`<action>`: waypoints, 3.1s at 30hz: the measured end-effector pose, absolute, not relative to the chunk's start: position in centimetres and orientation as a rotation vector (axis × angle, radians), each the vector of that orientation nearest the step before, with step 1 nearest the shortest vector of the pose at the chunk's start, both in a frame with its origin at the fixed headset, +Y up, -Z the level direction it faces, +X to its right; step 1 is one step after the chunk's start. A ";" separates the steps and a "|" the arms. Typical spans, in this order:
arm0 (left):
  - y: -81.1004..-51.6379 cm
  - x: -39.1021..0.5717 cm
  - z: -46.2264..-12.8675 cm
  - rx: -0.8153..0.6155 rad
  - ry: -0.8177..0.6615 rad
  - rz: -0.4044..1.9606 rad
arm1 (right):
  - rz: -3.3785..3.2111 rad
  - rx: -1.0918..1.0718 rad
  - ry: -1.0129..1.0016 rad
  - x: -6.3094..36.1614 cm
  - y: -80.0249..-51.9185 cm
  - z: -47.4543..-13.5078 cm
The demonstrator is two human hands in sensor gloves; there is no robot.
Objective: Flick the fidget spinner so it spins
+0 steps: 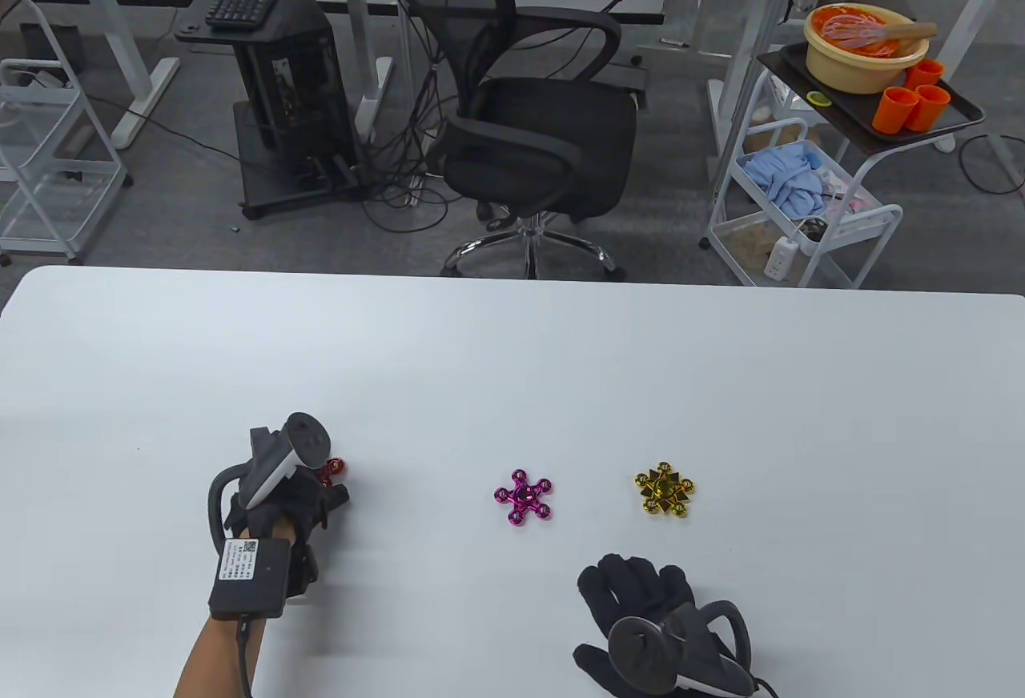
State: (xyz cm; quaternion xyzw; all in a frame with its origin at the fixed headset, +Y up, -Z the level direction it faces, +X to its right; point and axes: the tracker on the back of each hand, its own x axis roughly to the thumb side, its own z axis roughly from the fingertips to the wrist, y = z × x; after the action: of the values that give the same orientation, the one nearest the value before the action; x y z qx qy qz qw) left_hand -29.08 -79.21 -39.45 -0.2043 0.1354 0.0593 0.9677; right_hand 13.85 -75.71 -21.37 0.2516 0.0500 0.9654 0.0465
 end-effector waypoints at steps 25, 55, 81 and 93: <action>-75.4 -24.4 -32.5 -0.125 -0.090 0.153 | 2.931 0.779 0.162 13.5 -75.7 -21.2; -78.6 -18.6 -26.2 -0.283 -0.406 0.021 | 2.898 0.912 0.195 1.9 -74.4 -24.0; -77.4 -19.3 -24.0 -0.333 -0.378 -0.068 | 2.881 0.881 0.366 1.1 -73.6 -23.6; -77.2 -19.2 -24.2 -0.363 -0.380 -0.083 | 2.930 0.444 0.246 8.1 -74.5 -30.0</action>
State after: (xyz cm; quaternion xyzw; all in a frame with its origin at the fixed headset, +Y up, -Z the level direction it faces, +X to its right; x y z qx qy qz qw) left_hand -19.24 -77.16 -24.24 -0.1796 -0.1875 -0.0411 0.9648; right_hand 8.12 -74.54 -30.04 0.1487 0.0824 0.9819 0.0839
